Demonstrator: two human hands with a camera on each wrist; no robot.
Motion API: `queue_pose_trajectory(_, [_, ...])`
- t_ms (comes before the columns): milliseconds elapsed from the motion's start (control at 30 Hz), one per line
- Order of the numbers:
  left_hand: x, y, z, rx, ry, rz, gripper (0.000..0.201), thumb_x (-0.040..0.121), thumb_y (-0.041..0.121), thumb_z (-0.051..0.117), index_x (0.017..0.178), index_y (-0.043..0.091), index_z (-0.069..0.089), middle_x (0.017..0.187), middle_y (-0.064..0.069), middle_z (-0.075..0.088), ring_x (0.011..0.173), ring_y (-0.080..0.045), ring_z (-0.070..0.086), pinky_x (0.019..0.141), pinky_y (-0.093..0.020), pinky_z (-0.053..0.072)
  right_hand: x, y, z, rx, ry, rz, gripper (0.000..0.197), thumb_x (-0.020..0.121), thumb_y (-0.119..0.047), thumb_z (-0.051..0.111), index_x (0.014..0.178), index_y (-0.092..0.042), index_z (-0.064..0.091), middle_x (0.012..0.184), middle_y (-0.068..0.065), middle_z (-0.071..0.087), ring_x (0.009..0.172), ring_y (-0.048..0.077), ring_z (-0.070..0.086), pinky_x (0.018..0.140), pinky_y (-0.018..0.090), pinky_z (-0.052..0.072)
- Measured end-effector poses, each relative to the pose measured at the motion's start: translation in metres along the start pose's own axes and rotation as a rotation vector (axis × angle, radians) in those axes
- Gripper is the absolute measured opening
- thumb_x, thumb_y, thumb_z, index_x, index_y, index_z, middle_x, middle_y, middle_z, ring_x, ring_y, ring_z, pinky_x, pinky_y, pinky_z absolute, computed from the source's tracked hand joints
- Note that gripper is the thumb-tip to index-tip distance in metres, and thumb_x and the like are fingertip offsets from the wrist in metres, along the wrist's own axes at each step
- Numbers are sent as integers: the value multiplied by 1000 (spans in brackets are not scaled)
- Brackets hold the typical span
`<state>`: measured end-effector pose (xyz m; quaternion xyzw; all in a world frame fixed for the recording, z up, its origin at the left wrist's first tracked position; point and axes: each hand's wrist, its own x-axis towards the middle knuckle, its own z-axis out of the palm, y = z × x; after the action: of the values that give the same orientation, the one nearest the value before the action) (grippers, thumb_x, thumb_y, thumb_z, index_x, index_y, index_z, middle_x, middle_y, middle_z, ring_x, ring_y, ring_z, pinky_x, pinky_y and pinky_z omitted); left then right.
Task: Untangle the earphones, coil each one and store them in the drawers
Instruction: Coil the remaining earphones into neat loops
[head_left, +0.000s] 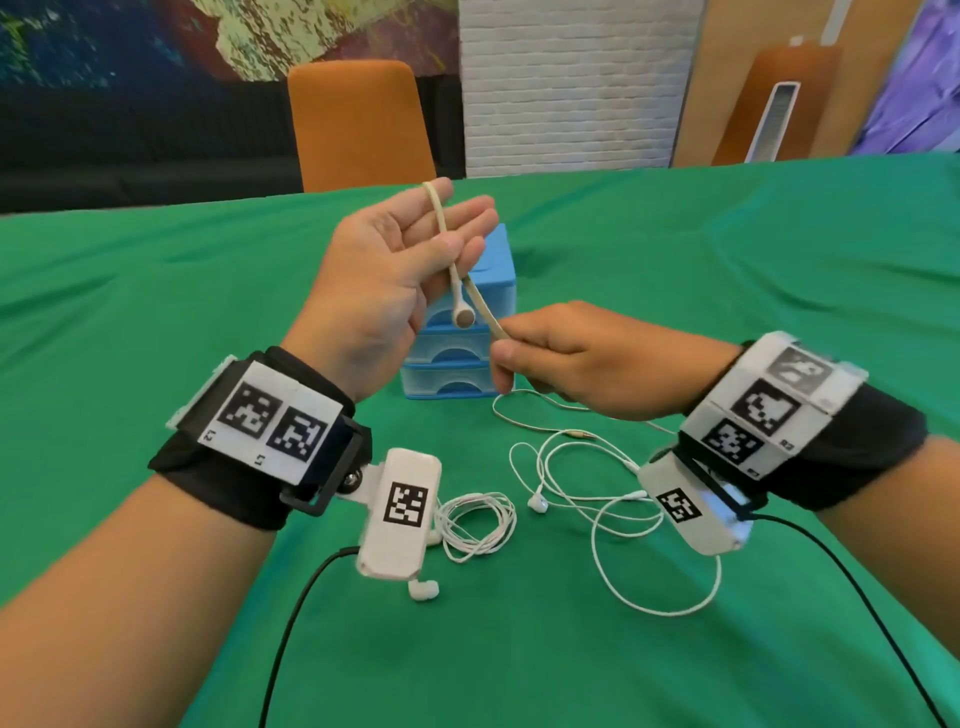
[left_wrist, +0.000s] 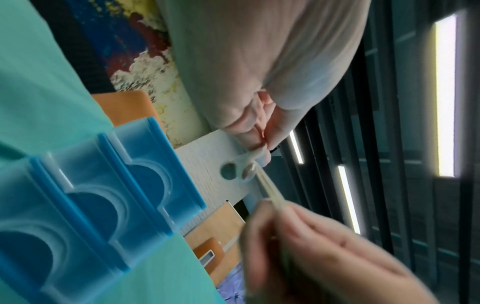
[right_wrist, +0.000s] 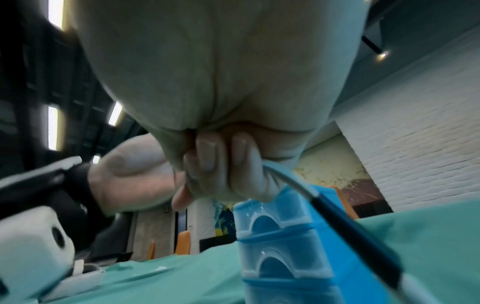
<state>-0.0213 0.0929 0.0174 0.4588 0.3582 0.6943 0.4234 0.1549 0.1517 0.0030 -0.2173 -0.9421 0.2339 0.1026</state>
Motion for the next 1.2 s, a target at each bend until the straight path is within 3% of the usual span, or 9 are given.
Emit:
queue_pose_trajectory(167, [-6, -8, -16, 386, -170, 70, 65, 93, -19, 50, 152, -2, 29, 137, -16, 59, 125, -16, 62, 106, -27, 48, -1, -12, -23, 239, -100, -14, 36, 105, -27, 45, 84, -5, 64, 52, -8, 38, 46, 11, 33, 46, 22, 33])
queue_pose_trajectory(300, [-13, -13, -16, 568, -369, 18, 56, 96, -21, 42, 149, -4, 33, 129, -17, 63, 118, -17, 65, 107, -29, 48, 0, -16, -50, 359, -73, -22, 34, 101, -22, 51, 77, 1, 60, 52, 1, 31, 45, 13, 26, 42, 22, 28])
queue_pose_trajectory(533, [-19, -5, -12, 532, -417, -106, 50, 80, -8, 40, 125, 3, 59, 97, -20, 74, 78, -24, 70, 78, -29, 54, 14, -9, -78, -166, 24, 46, 36, 94, -47, 57, 74, -19, 65, 46, -6, 37, 41, 10, 27, 40, 20, 27])
queue_pose_trajectory(633, [-20, -6, -7, 482, -384, -141, 22, 101, 3, 46, 114, -1, 64, 81, -15, 72, 62, -21, 63, 63, -24, 51, 15, -3, -74, -118, 18, 36, 32, 93, -46, 59, 79, -17, 63, 52, -1, 39, 46, 12, 27, 41, 23, 26])
queue_pose_trajectory(867, [-19, -12, 0, 349, -345, -195, 31, 105, 18, 43, 103, -3, 66, 55, -2, 52, 47, -13, 51, 49, -23, 44, 17, 15, -51, 262, 90, -1, 33, 98, -30, 56, 82, -2, 49, 57, 11, 29, 52, 24, 20, 44, 31, 19])
queue_pose_trajectory(967, [-16, -11, -1, 205, -324, -204, 27, 102, 18, 44, 104, 1, 65, 60, -1, 56, 51, -11, 56, 51, -21, 47, 19, 17, -34, 511, 142, -23, 30, 103, -25, 46, 78, -9, 44, 61, 8, 22, 53, 23, 13, 43, 31, 14])
queue_pose_trajectory(1033, [-14, -11, -1, 179, -305, -187, 26, 102, 14, 45, 111, 1, 65, 79, -1, 72, 49, -4, 52, 49, -18, 44, 23, 18, -25, 621, 186, -16, 31, 105, -25, 42, 77, -12, 44, 59, 4, 24, 49, 15, 15, 42, 29, 11])
queue_pose_trajectory(1133, [-13, -9, 1, 128, -232, -161, 28, 102, 7, 44, 124, -2, 60, 96, -4, 78, 52, -1, 57, 47, -11, 42, 27, 19, -13, 671, 241, 15, 23, 104, -23, 47, 93, -7, 60, 58, -1, 32, 48, 11, 19, 41, 24, 11])
queue_pose_trajectory(1200, [-12, -8, 1, 67, -164, -123, 30, 102, 3, 46, 129, -4, 57, 112, -12, 76, 66, -3, 68, 58, -9, 50, 25, 20, -5, 675, 212, 15, 24, 106, -21, 43, 100, -15, 65, 58, -3, 37, 44, 9, 23, 39, 18, 15])
